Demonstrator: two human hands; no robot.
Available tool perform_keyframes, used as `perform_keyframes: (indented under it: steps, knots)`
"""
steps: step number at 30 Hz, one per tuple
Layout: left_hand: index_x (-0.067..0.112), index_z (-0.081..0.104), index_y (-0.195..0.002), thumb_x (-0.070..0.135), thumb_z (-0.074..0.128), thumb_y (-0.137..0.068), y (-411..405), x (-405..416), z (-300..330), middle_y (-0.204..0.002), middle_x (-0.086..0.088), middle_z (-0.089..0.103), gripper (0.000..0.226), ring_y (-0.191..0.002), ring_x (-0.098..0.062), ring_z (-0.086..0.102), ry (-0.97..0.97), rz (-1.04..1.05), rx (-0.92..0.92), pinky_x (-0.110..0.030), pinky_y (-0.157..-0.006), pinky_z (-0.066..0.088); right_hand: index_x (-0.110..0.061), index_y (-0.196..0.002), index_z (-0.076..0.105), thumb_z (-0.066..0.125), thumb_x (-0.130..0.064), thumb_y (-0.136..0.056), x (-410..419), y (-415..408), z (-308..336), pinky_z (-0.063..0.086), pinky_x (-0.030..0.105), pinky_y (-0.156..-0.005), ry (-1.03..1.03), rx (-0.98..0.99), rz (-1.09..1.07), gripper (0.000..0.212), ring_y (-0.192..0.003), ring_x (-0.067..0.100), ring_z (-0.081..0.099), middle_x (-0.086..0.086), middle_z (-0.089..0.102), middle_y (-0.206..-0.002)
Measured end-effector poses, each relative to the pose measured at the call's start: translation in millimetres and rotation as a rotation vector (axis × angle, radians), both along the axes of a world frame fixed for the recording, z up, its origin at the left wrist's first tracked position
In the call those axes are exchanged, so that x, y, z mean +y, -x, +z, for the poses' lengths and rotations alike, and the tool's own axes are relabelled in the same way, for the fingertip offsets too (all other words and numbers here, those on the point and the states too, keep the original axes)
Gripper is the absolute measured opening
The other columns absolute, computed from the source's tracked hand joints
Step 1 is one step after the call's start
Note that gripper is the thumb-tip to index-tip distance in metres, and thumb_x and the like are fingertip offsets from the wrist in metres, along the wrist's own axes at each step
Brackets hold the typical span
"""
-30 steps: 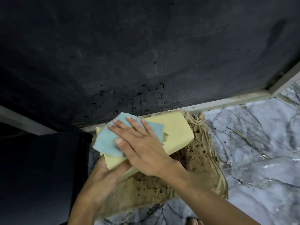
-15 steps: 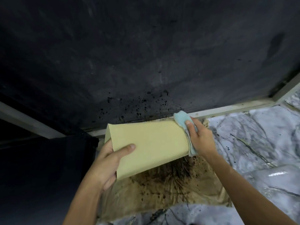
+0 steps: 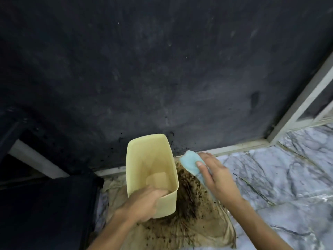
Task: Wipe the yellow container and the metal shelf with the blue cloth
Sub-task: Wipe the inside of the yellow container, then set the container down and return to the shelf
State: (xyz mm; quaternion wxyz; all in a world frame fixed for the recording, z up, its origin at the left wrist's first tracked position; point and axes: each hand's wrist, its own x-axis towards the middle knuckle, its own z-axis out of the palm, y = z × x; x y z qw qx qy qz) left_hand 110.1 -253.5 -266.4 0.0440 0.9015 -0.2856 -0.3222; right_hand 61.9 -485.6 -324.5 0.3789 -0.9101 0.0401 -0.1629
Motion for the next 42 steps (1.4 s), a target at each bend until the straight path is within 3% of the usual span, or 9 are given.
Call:
perform_keyframes:
  steps: [8, 15, 17, 20, 22, 29, 34, 37, 42]
  knots:
    - [0.048, 0.048, -0.145, 0.012, 0.053, -0.094, 14.7, 21.0, 7.5, -0.153, 0.013, 0.054, 0.063, -0.137, -0.017, 0.054, 0.11, 0.062, -0.048, -0.031, -0.108, 0.049, -0.027, -0.136, 0.052, 0.053, -0.026, -0.103, 8.5, 1.4, 68.5, 0.016, 0.005, -0.111, 0.139, -0.107, 0.044, 0.033, -0.141, 0.009, 0.034, -0.023, 0.046, -0.134]
    - [0.062, 0.047, -0.136, 0.053, 0.06, -0.09, 66.9, 126.7, 118.0, -0.147, 0.049, 0.038, 0.049, -0.144, 0.011, 0.039, 0.527, 0.281, -0.459, -0.011, -0.118, 0.029, -0.025, -0.137, 0.057, 0.037, -0.052, -0.098, 23.8, 13.3, 120.1, 0.03, 0.017, -0.111, 0.136, -0.121, 0.035, 0.052, -0.141, 0.006, 0.034, -0.022, 0.05, -0.135]
    - [0.051, 0.06, -0.132, 0.053, 0.062, -0.086, 101.9, 168.0, 163.8, -0.144, 0.04, 0.052, 0.047, -0.138, 0.005, 0.051, 0.683, 0.396, -0.809, -0.012, -0.114, 0.035, -0.021, -0.132, 0.062, 0.033, -0.059, -0.095, 35.7, 15.0, 133.0, 0.042, 0.031, -0.106, 0.158, -0.179, 0.043, 0.06, -0.137, 0.013, 0.044, -0.018, 0.055, -0.13]
    - [0.028, 0.064, -0.134, 0.037, 0.062, -0.087, 143.4, 215.6, 224.3, -0.14, 0.01, 0.065, 0.048, -0.128, -0.017, 0.064, 0.91, 0.584, -1.273, -0.042, -0.106, 0.052, -0.017, -0.119, 0.07, 0.026, -0.068, -0.095, 65.8, 12.6, 147.6, 0.046, 0.027, -0.094, 0.179, -0.276, 0.049, 0.072, -0.128, 0.015, 0.053, -0.015, 0.062, -0.12]
    - [0.02, 0.057, -0.142, 0.032, 0.06, -0.089, 155.9, 232.6, 257.2, -0.148, 0.01, 0.056, 0.054, -0.132, -0.023, 0.06, 1.024, 0.664, -1.421, -0.049, -0.101, 0.056, -0.016, -0.117, 0.072, 0.032, -0.065, -0.093, 89.6, 10.2, 155.9, 0.046, 0.023, -0.09, 0.163, -0.271, 0.091, 0.068, -0.126, 0.01, 0.05, -0.015, 0.064, -0.119]
    - [-0.003, 0.031, -0.156, 0.018, 0.077, -0.084, 145.7, 238.0, 291.5, -0.167, -0.011, 0.023, 0.087, -0.154, 0.01, 0.009, 0.813, 0.714, -1.587, -0.001, -0.117, 0.017, -0.022, -0.129, 0.064, 0.032, -0.061, -0.094, 192.5, -19.0, 215.3, 0.018, -0.003, -0.102, 0.116, -0.2, 0.336, 0.061, -0.135, 0.005, 0.045, -0.015, 0.063, -0.13]
    - [0.011, 0.001, -0.164, 0.024, 0.075, -0.081, 116.9, 257.5, 269.8, -0.174, 0.002, -0.009, 0.112, -0.162, -0.031, 0.006, 0.726, 0.622, -1.638, -0.065, -0.107, 0.047, -0.016, -0.134, 0.058, 0.034, -0.048, -0.1, 318.0, -66.5, 276.4, 0.029, 0.021, -0.113, 0.209, -0.369, 0.582, 0.053, -0.139, 0.018, 0.044, 0.0, 0.062, -0.137]
    - [0.013, -0.009, -0.163, 0.026, 0.065, -0.085, 101.4, 268.8, 259.5, -0.173, 0.004, -0.018, 0.109, -0.162, -0.026, -0.007, 0.64, 0.525, -1.706, -0.062, -0.124, 0.023, -0.008, -0.132, 0.059, 0.042, -0.038, -0.102, 380.4, -90.7, 280.7, 0.026, 0.029, -0.116, 0.276, -0.387, 0.66, 0.046, -0.134, 0.025, 0.048, 0.011, 0.061, -0.138]
    - [0.02, -0.014, -0.162, 0.02, 0.062, -0.086, 93.9, 277.8, 253.8, -0.172, 0.009, -0.02, 0.108, -0.161, -0.02, -0.011, 0.629, 0.481, -1.667, -0.077, -0.104, 0.041, -0.011, -0.147, 0.041, 0.035, -0.037, -0.104, 416.9, -84.3, 236.5, 0.011, 0.042, -0.122, 0.458, -0.109, 0.701, 0.051, -0.149, 0.028, 0.025, 0.008, 0.039, -0.157]
